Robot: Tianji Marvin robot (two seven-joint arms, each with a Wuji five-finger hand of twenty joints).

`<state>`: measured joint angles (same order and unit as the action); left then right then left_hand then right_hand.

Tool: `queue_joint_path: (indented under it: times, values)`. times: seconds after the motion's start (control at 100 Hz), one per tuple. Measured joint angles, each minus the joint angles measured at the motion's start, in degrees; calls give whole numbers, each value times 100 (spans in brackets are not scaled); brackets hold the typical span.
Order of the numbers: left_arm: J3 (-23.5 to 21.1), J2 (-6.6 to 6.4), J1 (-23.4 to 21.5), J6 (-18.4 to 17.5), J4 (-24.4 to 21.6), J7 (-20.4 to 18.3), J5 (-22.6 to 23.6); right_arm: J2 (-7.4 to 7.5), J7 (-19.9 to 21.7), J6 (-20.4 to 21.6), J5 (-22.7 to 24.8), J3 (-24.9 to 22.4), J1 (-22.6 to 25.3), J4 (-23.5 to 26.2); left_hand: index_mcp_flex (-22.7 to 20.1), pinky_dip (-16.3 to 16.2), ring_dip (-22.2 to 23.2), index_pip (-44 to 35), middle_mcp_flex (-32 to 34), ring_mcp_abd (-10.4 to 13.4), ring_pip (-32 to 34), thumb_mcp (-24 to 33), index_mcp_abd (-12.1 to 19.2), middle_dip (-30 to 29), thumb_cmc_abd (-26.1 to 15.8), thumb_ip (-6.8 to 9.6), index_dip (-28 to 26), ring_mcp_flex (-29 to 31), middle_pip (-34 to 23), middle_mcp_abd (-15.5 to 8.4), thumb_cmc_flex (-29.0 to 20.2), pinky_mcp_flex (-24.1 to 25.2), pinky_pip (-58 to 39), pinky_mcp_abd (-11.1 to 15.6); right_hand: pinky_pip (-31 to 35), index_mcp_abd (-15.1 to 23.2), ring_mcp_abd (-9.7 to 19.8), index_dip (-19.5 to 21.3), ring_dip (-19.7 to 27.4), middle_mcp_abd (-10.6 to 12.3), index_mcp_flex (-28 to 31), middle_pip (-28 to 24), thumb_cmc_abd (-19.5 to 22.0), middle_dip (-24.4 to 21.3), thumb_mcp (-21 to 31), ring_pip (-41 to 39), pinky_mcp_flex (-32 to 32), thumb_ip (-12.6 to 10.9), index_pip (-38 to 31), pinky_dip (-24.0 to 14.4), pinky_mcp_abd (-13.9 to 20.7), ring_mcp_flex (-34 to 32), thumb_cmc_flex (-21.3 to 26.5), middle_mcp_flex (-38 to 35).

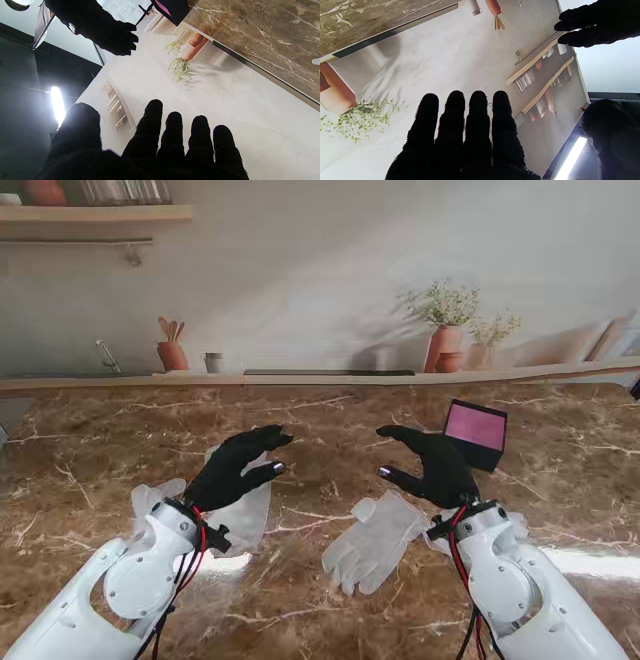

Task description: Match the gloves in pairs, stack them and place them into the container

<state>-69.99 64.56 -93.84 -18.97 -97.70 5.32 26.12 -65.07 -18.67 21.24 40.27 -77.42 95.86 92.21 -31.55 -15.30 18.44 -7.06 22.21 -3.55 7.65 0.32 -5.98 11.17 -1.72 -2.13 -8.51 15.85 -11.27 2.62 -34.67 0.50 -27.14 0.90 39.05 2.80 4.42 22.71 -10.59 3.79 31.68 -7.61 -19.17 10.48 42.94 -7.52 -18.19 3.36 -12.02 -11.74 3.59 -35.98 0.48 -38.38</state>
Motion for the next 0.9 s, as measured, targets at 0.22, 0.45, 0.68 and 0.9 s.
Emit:
queue_joint_path:
  times: [0.22,0.45,0.68,0.9]
  values:
    - [-15,0,-12,-62,-1,-10,44,1,2,-14,126,-39,36,25,0,0,-2,0,0,0,-1,0,0,0,0,0,0,0,0,0,0,0,2,0,123,1,0,0,0,0,0,0,1,0,1,0,-132,0,0,0,-62,-13,0,-1]
    - [-26,-4,-23,-84,6,-74,37,41,-75,-1159,1318,-183,-31,-3,0,0,-2,0,0,1,-1,0,0,0,0,0,0,0,0,0,0,0,2,0,1331,74,-319,-1,-634,0,1,-10,-486,71,-5,-465,-534,0,-6,-1464,-491,-399,264,-10]
    - [-59,-25,21,-129,69,-210,8,345,1689,-1940,2568,-525,-297,176,0,0,-2,0,0,1,-1,0,0,0,0,0,0,0,0,-2,0,0,2,0,3016,-79,-213,15,-2001,-114,-783,108,-1269,76,-28,-2346,-1453,0,545,-2466,-508,-1703,680,488]
    - [-38,-31,61,-113,112,-186,14,598,2558,-2565,2821,-252,-1086,-301,0,0,-2,0,0,1,-1,0,0,0,0,0,0,0,0,-2,0,0,2,0,3867,-541,225,207,-2548,-425,-1462,104,-1659,-78,32,-4480,-1786,0,1061,-2467,-354,-1699,1039,1131]
